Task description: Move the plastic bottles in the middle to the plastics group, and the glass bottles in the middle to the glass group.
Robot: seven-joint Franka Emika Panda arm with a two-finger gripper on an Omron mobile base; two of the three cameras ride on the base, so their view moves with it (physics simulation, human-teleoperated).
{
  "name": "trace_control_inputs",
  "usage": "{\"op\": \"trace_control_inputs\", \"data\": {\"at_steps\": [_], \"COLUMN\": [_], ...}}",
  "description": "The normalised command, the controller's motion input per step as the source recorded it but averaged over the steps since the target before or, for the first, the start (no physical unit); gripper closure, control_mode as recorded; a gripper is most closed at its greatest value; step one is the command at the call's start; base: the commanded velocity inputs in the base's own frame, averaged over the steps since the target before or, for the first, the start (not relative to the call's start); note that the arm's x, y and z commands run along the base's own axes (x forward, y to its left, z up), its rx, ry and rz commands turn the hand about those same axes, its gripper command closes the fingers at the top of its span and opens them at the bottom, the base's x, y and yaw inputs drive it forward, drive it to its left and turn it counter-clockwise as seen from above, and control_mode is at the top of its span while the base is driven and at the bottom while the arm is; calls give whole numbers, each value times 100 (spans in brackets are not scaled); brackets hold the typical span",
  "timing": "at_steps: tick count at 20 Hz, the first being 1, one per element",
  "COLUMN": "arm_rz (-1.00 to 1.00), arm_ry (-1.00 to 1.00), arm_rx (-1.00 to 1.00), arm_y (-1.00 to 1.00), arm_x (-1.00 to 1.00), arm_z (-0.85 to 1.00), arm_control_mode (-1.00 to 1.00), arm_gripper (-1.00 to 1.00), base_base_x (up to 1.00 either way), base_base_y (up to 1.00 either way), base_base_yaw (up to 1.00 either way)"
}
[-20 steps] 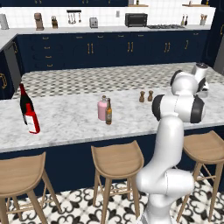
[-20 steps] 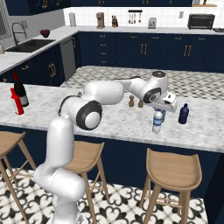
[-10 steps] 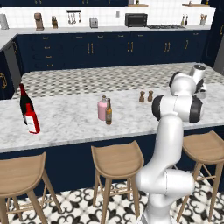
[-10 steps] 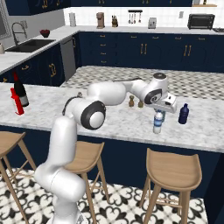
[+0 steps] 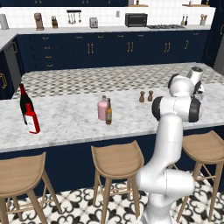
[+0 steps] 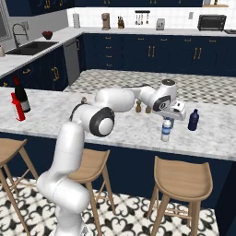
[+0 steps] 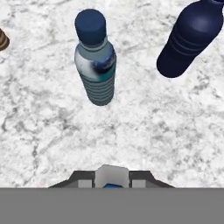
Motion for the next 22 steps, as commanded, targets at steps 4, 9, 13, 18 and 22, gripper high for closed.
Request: {"op": "trace_control_inputs", "data": {"at_steps": [4, 9, 13, 18, 22], "arm_rz": [0, 0, 0, 0, 0], "arm_ry": [0, 0, 0, -4, -12], "arm_rx": [0, 0, 0, 0, -1], "arm_y": [0, 0, 0, 7, 27], "arm_x": [4, 2, 0, -15, -53], "arm_z": [-14, -3, 0, 16, 39], "arm_control_mode": [-100, -100, -100, -100, -100], "arm_gripper": [100, -100, -100, -100, -100], "base_base_x": [0, 0, 0, 0, 0], "base_base_y": [0, 0, 0, 0, 0], "base_base_yaw": [0, 0, 0, 0, 0]}}
